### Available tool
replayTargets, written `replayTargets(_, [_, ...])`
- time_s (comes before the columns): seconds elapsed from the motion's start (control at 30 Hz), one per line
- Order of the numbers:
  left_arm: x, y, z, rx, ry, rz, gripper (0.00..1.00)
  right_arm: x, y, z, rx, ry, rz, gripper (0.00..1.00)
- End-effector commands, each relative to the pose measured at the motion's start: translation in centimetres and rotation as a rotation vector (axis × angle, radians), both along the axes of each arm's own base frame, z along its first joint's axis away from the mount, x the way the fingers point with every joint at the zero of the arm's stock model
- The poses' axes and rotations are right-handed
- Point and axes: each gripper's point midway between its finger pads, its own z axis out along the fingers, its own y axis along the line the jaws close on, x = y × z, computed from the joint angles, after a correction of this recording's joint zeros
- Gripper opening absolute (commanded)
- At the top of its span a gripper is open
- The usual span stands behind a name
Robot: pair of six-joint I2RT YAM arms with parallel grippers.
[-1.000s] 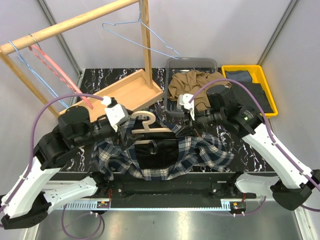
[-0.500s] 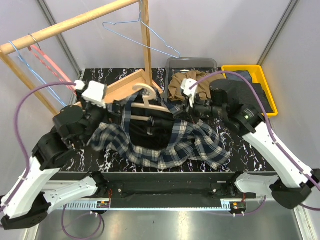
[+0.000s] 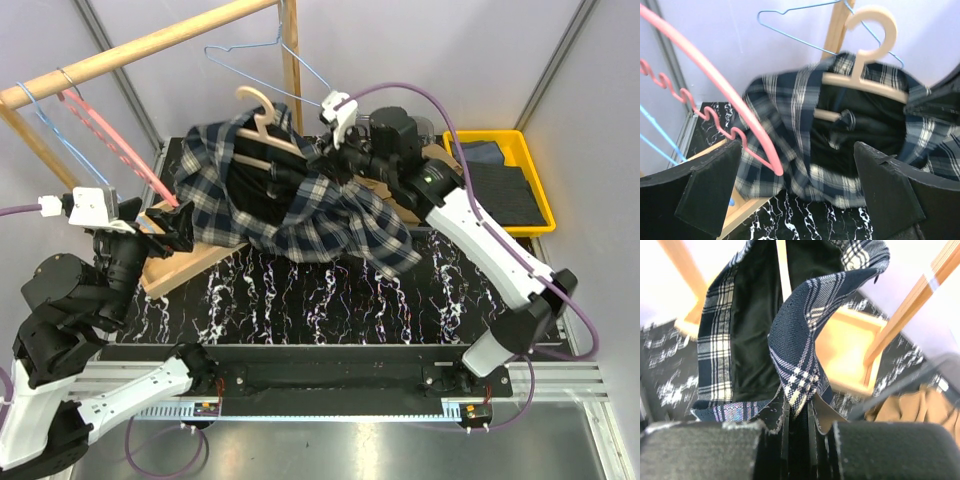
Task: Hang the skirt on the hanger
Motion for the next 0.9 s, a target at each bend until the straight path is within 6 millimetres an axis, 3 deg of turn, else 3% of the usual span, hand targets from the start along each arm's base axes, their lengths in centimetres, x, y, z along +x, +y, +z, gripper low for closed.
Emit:
replayTargets(0.0, [-0.2,1.9,0.4,-0.070,-0.007,0.088,0.99,1.6,0.9,13.5,0.316,-0.275,-0.041,0.00])
replayTargets(0.07, [-0.4,2.1,0.1,-0.079,-0.001,0.093,0.99,2.8,1.7,13.6,0.332,-0.271,-0.050,0.00])
replayTargets(0.1, [-0.5,2.2,0.0,-0.085,-0.002,0.094,0.99,2.8,1.8,15.1,0.369,-0.290,-0.049,0.00])
replayTargets(0.13, [-0.4,2.1,-0.3,-0.085,0.005,0.094,0.99,3.6,2.5,14.6,0.370,-0.277,-0.051,0.00])
replayTargets(0.23, [-0.6,2.3,-0.8,-0.090,0.014,0.096,0.99,4.6,3.9,15.5,0.407,-0.269,-0.034,0.00])
replayTargets(0.27, [-0.6,2.4,-1.1,-0.090,0.018,0.097,0.99,4.6,3.8,17.0,0.438,-0.283,-0.034,0.00])
replayTargets(0.3, [-0.7,2.5,-1.2,-0.092,0.020,0.100,0.99,5.4,4.6,16.1,0.439,-0.259,-0.032,0.00])
replayTargets(0.37, [-0.8,2.5,-1.5,-0.094,0.024,0.098,0.99,5.5,4.9,17.7,0.471,-0.281,-0.025,0.00])
replayTargets(0.43, [-0.8,2.4,-1.6,-0.098,0.027,0.095,0.99,6.4,5.9,17.1,0.493,-0.247,-0.027,0.00])
replayTargets(0.47, [-0.8,2.4,-1.8,-0.098,0.028,0.093,0.99,6.0,5.8,18.5,0.521,-0.269,-0.022,0.00])
replayTargets(0.53, [-0.8,2.3,-2.0,-0.099,0.034,0.090,0.99,7.0,6.5,18.1,0.524,-0.264,-0.036,0.00])
replayTargets(0.57, [-0.8,2.2,-2.1,-0.099,0.035,0.089,0.99,6.7,6.3,19.3,0.544,-0.282,-0.038,0.00])
replayTargets(0.63, [-0.7,2.1,-2.2,-0.097,0.039,0.087,0.99,7.9,7.0,18.3,0.535,-0.269,-0.059,0.00])
replayTargets(0.67, [-0.6,2.1,-2.3,-0.095,0.041,0.087,0.99,7.8,6.8,19.0,0.553,-0.281,-0.064,0.00])
replayTargets(0.87, [-0.6,2.0,-2.5,-0.089,0.045,0.089,0.99,9.5,8.5,15.9,0.517,-0.236,-0.067,0.00])
